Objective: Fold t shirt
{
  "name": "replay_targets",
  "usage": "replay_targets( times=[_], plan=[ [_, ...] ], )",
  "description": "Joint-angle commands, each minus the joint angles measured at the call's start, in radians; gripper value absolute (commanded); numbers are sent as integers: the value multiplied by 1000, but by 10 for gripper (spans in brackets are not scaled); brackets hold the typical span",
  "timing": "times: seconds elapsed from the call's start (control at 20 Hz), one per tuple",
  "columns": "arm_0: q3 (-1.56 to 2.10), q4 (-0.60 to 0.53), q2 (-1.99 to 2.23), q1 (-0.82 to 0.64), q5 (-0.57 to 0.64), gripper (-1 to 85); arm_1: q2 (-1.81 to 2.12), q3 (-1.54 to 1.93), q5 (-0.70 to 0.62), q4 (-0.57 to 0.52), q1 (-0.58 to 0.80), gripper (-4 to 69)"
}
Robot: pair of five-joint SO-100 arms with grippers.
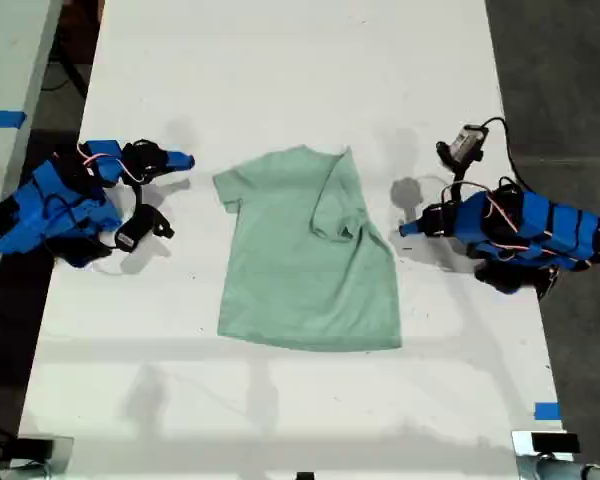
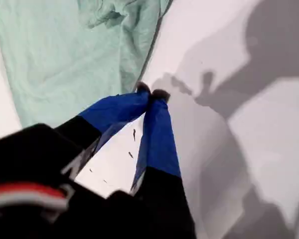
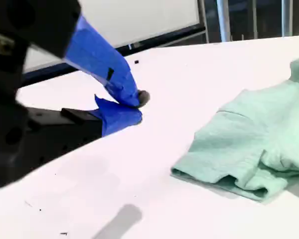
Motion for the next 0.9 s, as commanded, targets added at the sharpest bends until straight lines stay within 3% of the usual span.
replay_targets(
  times=[0.0,0.3,0.4,0.45,0.55,0.7,0.85],
  plan=[
    [0,-178,12,224,397,-4,12,51,152,26,32,12],
    [-12,-221,12,275,434,-4,12,51,135,21,37,12],
    [-40,-397,11,268,408,-4,12,51,135,21,37,12],
    [-132,-399,-6,236,374,-4,12,51,135,21,41,12],
    [-479,-212,-385,150,327,-4,12,51,135,23,43,12],
    [-1120,259,-1259,146,127,23,12,51,135,23,46,12],
    [-1443,462,-1769,179,14,252,12,51,135,28,43,12]
  ],
)
